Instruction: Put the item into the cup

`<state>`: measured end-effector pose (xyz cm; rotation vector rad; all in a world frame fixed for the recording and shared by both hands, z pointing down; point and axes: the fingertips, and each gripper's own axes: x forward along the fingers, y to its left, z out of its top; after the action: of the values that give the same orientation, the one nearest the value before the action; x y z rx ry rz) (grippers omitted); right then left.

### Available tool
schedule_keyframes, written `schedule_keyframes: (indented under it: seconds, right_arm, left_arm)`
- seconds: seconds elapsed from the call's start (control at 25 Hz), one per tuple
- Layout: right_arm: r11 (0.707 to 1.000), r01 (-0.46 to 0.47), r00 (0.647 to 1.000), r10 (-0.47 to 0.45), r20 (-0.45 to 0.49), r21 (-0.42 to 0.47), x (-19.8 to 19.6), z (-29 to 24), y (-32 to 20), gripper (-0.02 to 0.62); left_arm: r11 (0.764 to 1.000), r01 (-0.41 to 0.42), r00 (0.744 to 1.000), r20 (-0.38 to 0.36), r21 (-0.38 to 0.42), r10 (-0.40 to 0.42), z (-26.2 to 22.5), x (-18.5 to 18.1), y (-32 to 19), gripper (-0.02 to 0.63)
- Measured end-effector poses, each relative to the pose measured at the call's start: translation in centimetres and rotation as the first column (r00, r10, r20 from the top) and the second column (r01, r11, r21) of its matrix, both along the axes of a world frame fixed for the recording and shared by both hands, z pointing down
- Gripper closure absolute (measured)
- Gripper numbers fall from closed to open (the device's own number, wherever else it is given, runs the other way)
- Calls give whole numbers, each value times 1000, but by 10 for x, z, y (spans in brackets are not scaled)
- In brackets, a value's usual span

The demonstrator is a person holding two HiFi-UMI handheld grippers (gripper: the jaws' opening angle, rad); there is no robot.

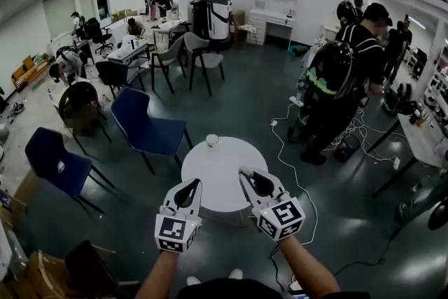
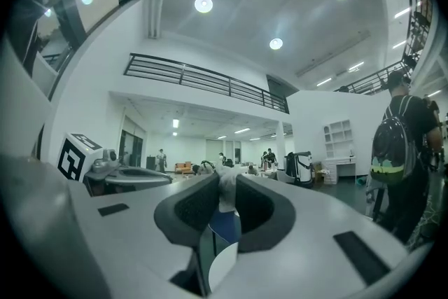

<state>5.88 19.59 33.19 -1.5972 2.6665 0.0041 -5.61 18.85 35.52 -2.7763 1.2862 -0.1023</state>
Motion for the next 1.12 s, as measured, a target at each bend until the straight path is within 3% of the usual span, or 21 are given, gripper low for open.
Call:
schedule_keyframes:
  seconds: [0.68,1.12]
  right_arm:
    - [999,39,999,-39,-5,-9,66,25,-7,520]
    - [998,64,998,-64,20,-6,71,27,-8,520]
  left_arm:
    - [1000,25,1000,-3,-1,-25,20,71,-3,592]
    - [998,57,998,5,-3,-57,22,72,1,592]
